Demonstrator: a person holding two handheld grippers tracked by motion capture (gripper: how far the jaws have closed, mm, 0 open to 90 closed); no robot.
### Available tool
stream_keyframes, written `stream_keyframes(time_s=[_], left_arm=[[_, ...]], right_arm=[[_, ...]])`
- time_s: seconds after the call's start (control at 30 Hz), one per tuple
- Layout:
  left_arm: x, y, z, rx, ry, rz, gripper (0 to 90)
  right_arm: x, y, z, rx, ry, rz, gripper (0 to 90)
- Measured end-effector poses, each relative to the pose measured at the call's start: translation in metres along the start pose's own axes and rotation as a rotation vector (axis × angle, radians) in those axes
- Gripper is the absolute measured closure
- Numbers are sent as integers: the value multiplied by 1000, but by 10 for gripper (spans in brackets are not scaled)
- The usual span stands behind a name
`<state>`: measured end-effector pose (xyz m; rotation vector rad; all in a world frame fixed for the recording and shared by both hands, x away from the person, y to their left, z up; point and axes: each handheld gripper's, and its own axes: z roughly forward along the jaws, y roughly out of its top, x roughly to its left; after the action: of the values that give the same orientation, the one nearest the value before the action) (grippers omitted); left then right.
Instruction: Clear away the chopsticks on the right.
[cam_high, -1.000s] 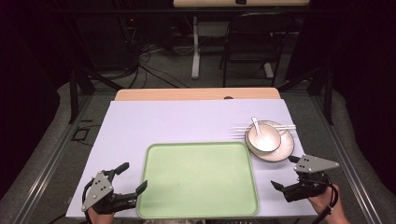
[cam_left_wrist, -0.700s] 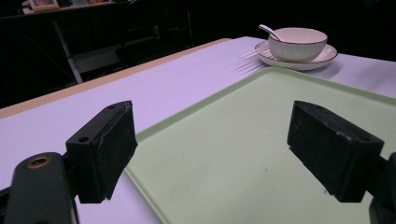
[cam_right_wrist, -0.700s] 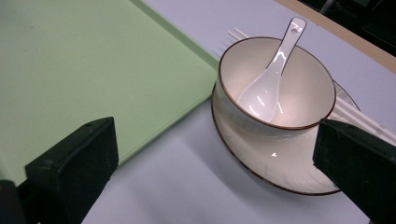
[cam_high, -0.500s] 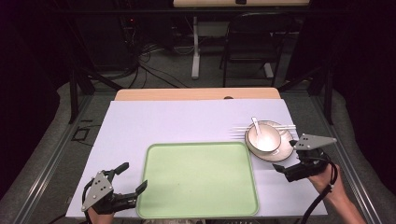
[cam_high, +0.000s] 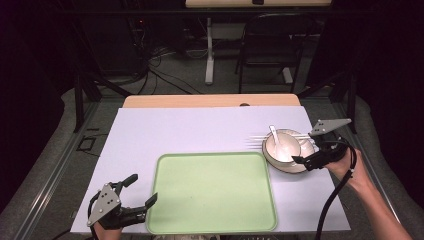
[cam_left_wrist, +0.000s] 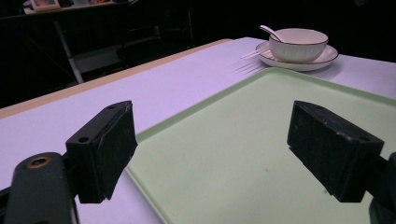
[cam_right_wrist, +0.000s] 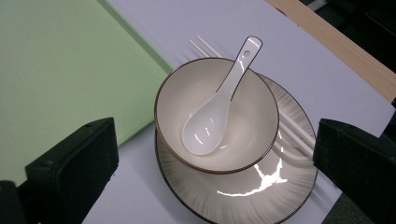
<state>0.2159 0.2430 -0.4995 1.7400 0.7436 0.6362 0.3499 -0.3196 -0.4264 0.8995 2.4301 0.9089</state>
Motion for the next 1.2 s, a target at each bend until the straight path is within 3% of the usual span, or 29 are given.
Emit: stream_keyframes(time_s=[0.37,0.77,0.93,1.07,1.17,1.2], left_arm=[[1,0,0,-1,-2,-1,155],[1,0,0,-3,-5,-2,155],[1,0,-1,-4,-5,-3,155],[1,0,-1,-3,-3,-2,154],[1,-1,-1,-4,-2,-4,154],[1,-1,-1,-5,-2,-4,155]], right_arm=[[-35,26,9,30,18,18,0],[-80,46,38,117,9,56,0],[-86,48,50,151,12,60,8],[-92,51,64,191,0,59,152],[-94,50,71,222,-8,58,202],[-97,49,77,245,-10,52,267]])
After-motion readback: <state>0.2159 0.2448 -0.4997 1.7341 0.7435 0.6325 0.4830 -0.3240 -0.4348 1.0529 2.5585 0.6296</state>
